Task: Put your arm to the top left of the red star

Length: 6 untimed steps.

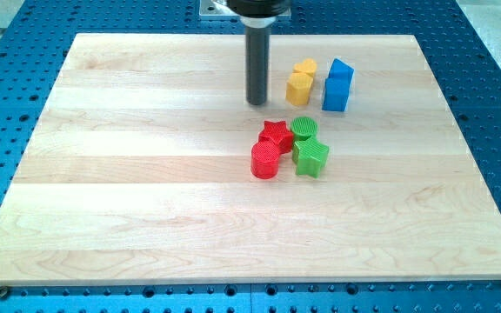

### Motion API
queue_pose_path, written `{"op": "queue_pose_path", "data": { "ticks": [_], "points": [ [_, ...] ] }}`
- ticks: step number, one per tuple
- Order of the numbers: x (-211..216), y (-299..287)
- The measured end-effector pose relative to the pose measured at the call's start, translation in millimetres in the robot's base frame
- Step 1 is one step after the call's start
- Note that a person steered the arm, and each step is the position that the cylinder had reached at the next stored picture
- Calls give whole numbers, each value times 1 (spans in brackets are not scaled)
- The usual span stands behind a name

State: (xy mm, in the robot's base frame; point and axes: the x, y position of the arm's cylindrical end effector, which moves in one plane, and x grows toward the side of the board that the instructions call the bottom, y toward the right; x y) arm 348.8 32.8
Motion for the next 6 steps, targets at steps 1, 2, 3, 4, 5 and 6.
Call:
{"op": "queue_pose_path", "data": {
  "ticks": [1,2,3,4,5,6],
  "points": [
    [0,11],
    [0,9],
    [-14,-19],
    [-18,-37],
    [-12,-29],
    [36,-29]
  ]
}}
